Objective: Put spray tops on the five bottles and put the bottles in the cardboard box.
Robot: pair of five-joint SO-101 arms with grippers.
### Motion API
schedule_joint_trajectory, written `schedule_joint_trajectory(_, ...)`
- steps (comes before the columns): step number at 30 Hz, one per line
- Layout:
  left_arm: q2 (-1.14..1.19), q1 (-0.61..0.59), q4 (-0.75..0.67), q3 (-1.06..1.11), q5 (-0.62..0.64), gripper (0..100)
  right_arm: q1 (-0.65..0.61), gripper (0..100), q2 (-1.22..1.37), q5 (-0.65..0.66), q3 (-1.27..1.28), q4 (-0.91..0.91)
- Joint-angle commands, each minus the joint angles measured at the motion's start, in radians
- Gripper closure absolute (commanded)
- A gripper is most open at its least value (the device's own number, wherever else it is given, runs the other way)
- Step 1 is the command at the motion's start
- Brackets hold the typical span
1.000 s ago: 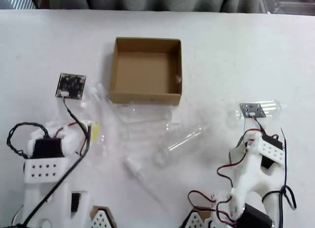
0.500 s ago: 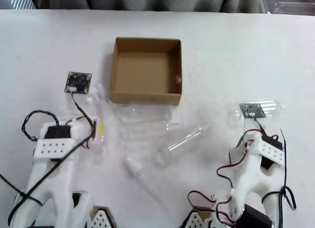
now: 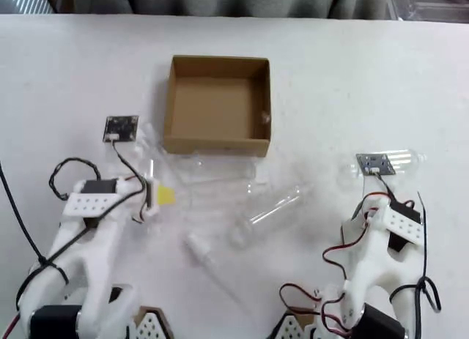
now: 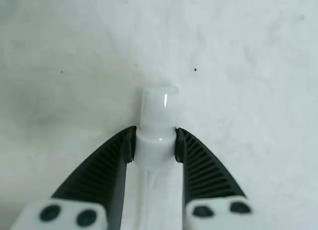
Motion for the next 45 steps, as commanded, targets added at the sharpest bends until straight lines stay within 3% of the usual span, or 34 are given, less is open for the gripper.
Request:
schedule_joint_trajectory(1,0.004,0.019,-0.008,-0.009,-0.029,71,0.004,98.2,-0.002,0.018,0.006,-0.022)
schedule_joint_trajectory(4,0.004,0.022,-0.008,-0.009,-0.094,76,0.004,98.2,-0.002,0.021,0.006,-0.022)
schedule_joint_trajectory(9,0.004,0.062,0.006,-0.006,-0.215,97,0.004,98.2,-0.002,0.021,0.006,-0.022)
schedule_joint_trajectory(11,-0.004,0.084,0.055,-0.011,-0.232,97,0.004,98.2,-0.002,0.021,0.006,-0.022)
schedule_joint_trajectory(18,-0.004,0.076,0.172,-0.114,-0.063,98,0.004,98.2,-0.002,0.021,0.006,-0.022)
schedule_joint_trajectory(22,-0.005,-0.038,0.209,-0.189,0.094,98,0.004,98.2,-0.002,0.021,0.006,-0.025)
schedule_joint_trajectory(28,-0.005,-0.372,0.206,-0.275,0.199,98,0.004,98.2,-0.002,0.023,0.006,-0.035)
schedule_joint_trajectory(38,-0.004,-0.719,0.204,-0.276,0.172,97,-0.001,98.2,-0.002,0.023,0.006,-0.035)
schedule_joint_trajectory(45,-0.004,-0.773,0.121,-0.160,-0.009,97,-0.001,98.2,-0.002,0.023,0.008,-0.035)
